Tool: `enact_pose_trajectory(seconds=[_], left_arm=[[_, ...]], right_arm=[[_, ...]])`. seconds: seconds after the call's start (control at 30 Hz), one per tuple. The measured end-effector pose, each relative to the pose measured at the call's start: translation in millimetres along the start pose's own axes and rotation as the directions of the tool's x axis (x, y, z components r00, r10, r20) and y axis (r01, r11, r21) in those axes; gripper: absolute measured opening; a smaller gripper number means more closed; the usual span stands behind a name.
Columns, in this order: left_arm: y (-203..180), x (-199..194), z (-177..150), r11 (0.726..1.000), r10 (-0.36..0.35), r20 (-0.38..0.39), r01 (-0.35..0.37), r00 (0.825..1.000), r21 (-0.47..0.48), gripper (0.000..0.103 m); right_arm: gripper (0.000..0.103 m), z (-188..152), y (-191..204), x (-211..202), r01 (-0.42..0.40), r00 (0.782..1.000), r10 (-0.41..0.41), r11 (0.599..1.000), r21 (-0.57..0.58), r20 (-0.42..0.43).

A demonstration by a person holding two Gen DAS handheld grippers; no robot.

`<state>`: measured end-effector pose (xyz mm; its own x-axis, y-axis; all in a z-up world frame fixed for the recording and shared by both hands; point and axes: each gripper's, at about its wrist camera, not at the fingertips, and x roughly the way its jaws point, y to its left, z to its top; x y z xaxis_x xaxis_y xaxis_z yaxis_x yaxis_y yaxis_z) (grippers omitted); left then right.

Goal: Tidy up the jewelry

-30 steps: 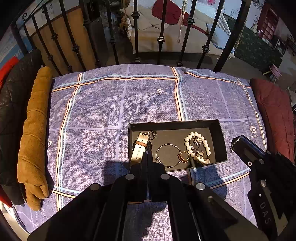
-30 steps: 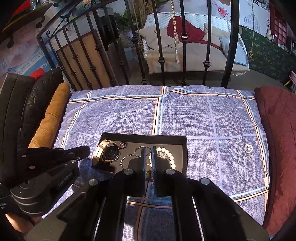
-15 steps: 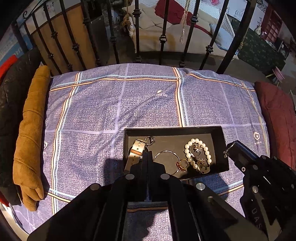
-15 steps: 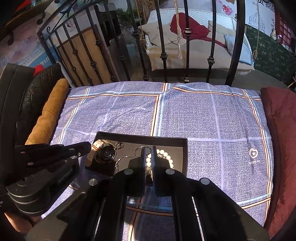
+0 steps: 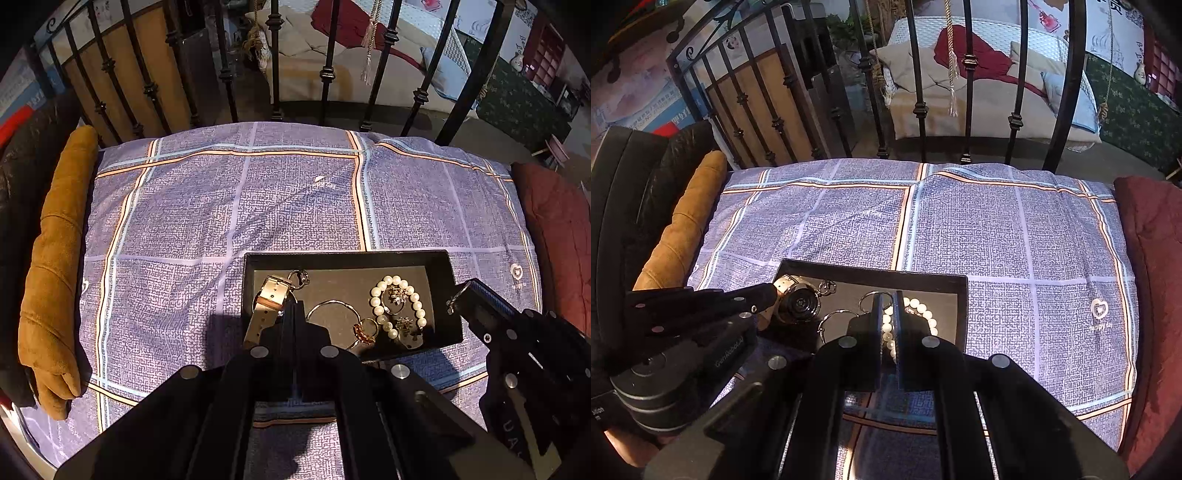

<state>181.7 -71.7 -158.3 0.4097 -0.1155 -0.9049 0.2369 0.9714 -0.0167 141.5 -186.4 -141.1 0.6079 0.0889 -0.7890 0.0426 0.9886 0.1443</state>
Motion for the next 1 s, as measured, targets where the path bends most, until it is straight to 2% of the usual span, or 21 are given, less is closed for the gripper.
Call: enact_pose_trajectory(seconds=[0.27, 1.0], left_arm=[[0, 4, 0, 1.000, 0.002, -0.009, -0.002, 1.000, 0.028, 0.000], [9, 10, 6, 0.999, -0.019, -0.019, 0.020, 1.000, 0.033, 0.000]], right_arm=[[0.006, 0, -1, 7, 0.017, 1.000, -0.017, 1.000, 0.026, -0.012], [0.006, 4, 5, 16, 0.039, 0.999, -0.038, 0.999, 0.019, -0.029]])
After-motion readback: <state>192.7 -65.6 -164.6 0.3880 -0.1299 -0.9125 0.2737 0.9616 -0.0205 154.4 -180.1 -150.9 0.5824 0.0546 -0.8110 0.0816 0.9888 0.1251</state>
